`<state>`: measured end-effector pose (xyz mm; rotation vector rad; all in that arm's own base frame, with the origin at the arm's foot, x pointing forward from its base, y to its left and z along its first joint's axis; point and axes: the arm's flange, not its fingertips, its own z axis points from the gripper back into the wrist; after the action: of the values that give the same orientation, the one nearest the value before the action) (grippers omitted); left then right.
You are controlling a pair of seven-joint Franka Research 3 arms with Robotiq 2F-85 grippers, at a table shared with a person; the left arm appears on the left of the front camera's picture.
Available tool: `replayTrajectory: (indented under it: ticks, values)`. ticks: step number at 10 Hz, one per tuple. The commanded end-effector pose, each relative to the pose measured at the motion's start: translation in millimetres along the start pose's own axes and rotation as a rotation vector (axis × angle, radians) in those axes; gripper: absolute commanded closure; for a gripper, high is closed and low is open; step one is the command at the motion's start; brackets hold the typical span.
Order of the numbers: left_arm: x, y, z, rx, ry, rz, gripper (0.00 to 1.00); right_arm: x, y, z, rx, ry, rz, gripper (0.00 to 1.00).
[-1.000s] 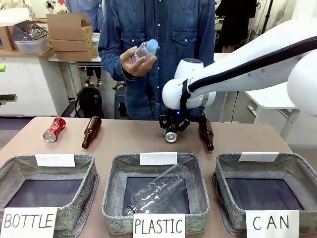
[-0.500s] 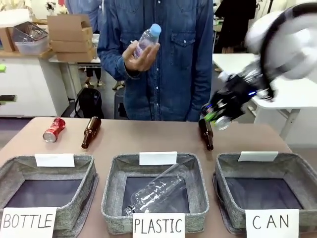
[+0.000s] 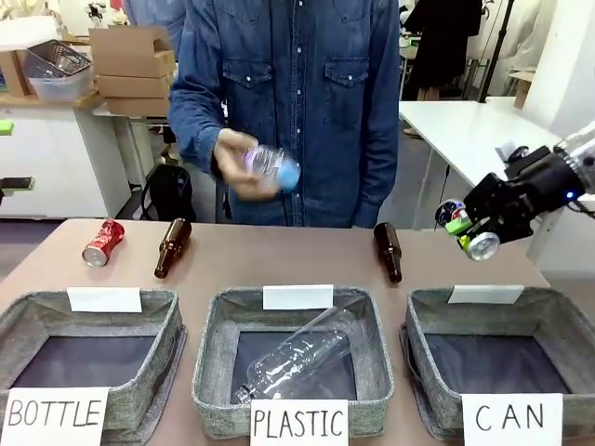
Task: Sort the can waste into the basket.
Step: Pick up the can waste from the table and place it in the right Fabric basket.
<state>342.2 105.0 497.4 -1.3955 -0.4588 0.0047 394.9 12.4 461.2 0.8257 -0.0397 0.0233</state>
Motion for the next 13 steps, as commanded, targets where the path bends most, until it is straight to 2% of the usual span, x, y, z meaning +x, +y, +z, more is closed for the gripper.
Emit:
replayTrajectory:
  ticks: [1, 2, 4, 5, 8, 9, 10, 11, 13]
  values:
    - [1, -1, 0, -0.018, -0.001, -0.019, 0.0, -5, -2, 2, 0.001, -0.008, -0.003, 0.6]
    - [1, -1, 0, -0.018, -0.001, -0.019, 0.0, -24, -6, 17, -0.043, 0.158, 0.208, 0.6]
    - [1, -1, 0, -0.018, -0.001, -0.019, 0.0, -82, -26, 36, -0.21, 0.45, 0.427, 0.6]
    - [1, -1, 0, -0.018, -0.001, -0.019, 0.0, -99, -33, 36, -0.228, 0.525, 0.522, 0.6]
    - [1, -1, 0, -0.018, -0.001, -0.019, 0.0, -103, -41, 24, -0.329, 0.411, 0.702, 0.6]
    - [1, -1, 0, -0.018, -0.001, -0.019, 0.0, -101, -39, 21, -0.39, 0.373, 0.817, 0.6]
    - [1, -1, 0, -0.018, -0.001, -0.019, 0.0, -101, -37, 20, -0.372, 0.424, 0.963, 0.6]
    - [1, -1, 0, -0.018, -0.001, -0.019, 0.0, -99, -38, 21, -0.357, 0.468, 1.04, 0.6]
    - [1, -1, 0, -0.018, -0.001, -0.019, 0.0, -96, -38, 21, -0.376, 0.505, 1.052, 0.6]
